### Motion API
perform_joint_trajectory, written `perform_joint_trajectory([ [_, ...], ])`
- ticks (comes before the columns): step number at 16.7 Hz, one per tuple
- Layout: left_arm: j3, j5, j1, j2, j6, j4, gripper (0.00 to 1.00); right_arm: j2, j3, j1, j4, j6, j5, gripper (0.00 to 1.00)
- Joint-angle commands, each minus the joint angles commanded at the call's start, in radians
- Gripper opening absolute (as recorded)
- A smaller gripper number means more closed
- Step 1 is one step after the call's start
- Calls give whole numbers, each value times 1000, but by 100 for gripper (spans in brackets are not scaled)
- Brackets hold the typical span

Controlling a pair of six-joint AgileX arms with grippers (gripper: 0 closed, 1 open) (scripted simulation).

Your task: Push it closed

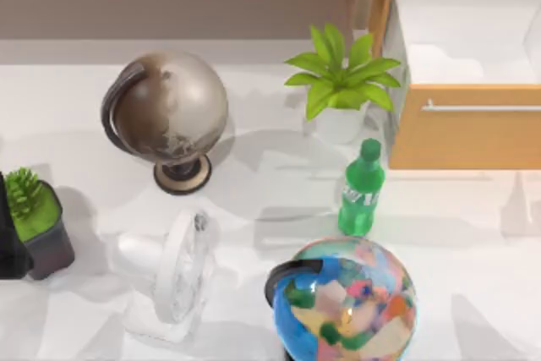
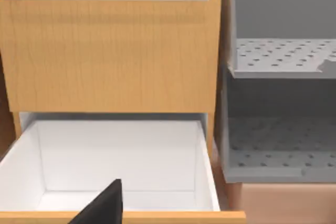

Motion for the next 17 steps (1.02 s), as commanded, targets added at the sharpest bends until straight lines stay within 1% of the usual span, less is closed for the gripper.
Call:
perform_joint_trajectory([
  [6,0,0,0,0,0,0,100,469,188,-139,265,7,-146,100],
  [9,0,0,0,0,0,0,100,650,258,-191,364,11,-201,100],
  [12,0,0,0,0,0,0,100,748,298,-221,420,13,-232,100],
  [17,0,0,0,0,0,0,100,757,299,-221,426,13,-234,100],
])
